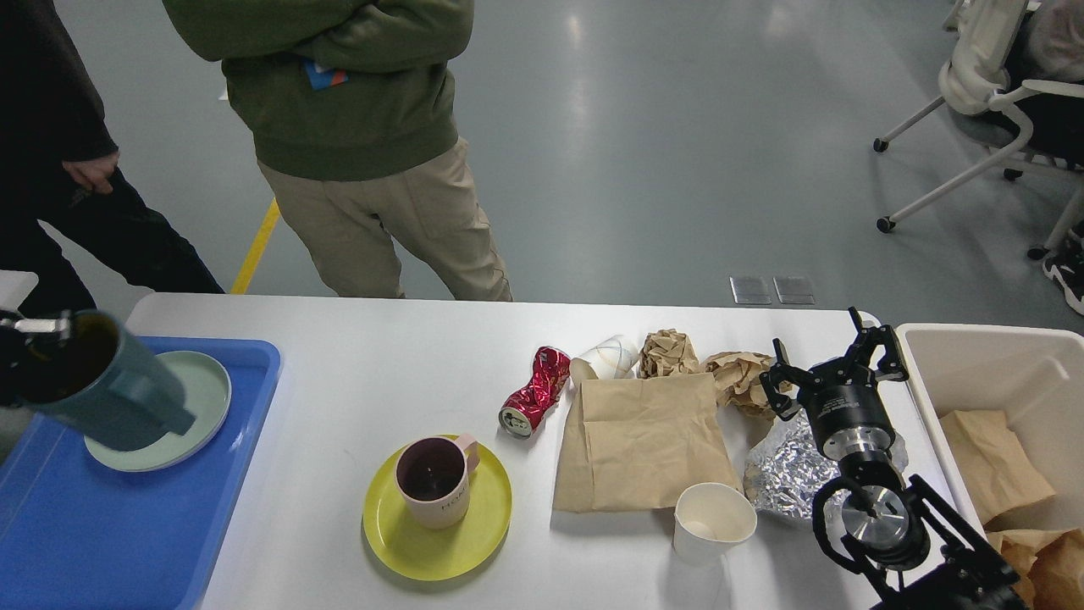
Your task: Tidy desktop
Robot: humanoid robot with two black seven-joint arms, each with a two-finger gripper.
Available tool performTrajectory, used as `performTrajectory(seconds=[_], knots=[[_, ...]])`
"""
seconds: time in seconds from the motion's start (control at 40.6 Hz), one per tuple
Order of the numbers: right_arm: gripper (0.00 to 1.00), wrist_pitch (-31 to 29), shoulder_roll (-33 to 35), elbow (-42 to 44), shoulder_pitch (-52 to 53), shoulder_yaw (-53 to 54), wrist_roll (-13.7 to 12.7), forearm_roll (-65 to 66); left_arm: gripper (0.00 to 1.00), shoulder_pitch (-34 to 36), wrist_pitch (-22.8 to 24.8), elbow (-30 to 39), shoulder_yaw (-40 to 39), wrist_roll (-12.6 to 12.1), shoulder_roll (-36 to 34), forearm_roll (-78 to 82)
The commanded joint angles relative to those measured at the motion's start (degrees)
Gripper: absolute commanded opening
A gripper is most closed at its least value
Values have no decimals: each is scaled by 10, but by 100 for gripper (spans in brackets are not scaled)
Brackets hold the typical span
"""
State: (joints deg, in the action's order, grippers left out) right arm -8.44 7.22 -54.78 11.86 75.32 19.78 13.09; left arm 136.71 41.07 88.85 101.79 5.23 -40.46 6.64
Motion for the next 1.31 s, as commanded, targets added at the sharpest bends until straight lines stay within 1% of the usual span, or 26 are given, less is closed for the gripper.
performTrajectory(seconds=[0.0,0.099,0.222,0.246,0.37,0.394,0.444,0.468,0.493,0.567,0.665,0.764,0.789,0.862,1.084,1.281], knots=[[100,0,0,0,0,0,0,0,0,-91,-13,-82,-29,0,-96,58],[100,0,0,0,0,-1,0,0,0,-178,-14,-144,-83,0,-156,74],[100,0,-1,0,0,-1,0,0,0,-293,-16,-211,-182,-1,-209,122],[100,0,0,0,0,0,0,0,0,-343,-19,-235,-228,0,-219,141],[100,0,-1,0,0,0,0,0,0,-476,-23,-302,-346,0,-222,154],[100,0,-1,4,3,-1,0,0,0,-526,-24,-327,-386,0,-222,154],[100,0,-1,4,4,-1,0,0,0,-566,-25,-349,-421,0,-220,155],[100,0,-1,5,4,-1,0,0,0,-597,-24,-372,-446,0,-216,155],[100,0,-1,5,4,-1,0,0,0,-613,-24,-385,-459,0,-215,155],[100,0,-1,5,4,-1,0,0,0,-647,-25,-414,-477,0,-208,157],[100,0,-1,5,4,-1,0,0,0,-693,-32,-462,-495,1,-179,157],[100,0,-1,5,4,-1,0,0,0,-732,-50,-492,-514,1,-166,157],[100,0,-1,5,4,-1,0,0,0,-753,-59,-503,-528,0,-154,157],[100,0,-1,5,4,-1,0,0,0,-778,-69,-508,-550,-1,-135,157],[100,0,-1,5,4,-1,0,0,1,-828,-78,-534,-586,-1,-108,157],[100,0,-1,5,4,-1,0,0,2,-828,-80,-534,-585,0,-114,157]])
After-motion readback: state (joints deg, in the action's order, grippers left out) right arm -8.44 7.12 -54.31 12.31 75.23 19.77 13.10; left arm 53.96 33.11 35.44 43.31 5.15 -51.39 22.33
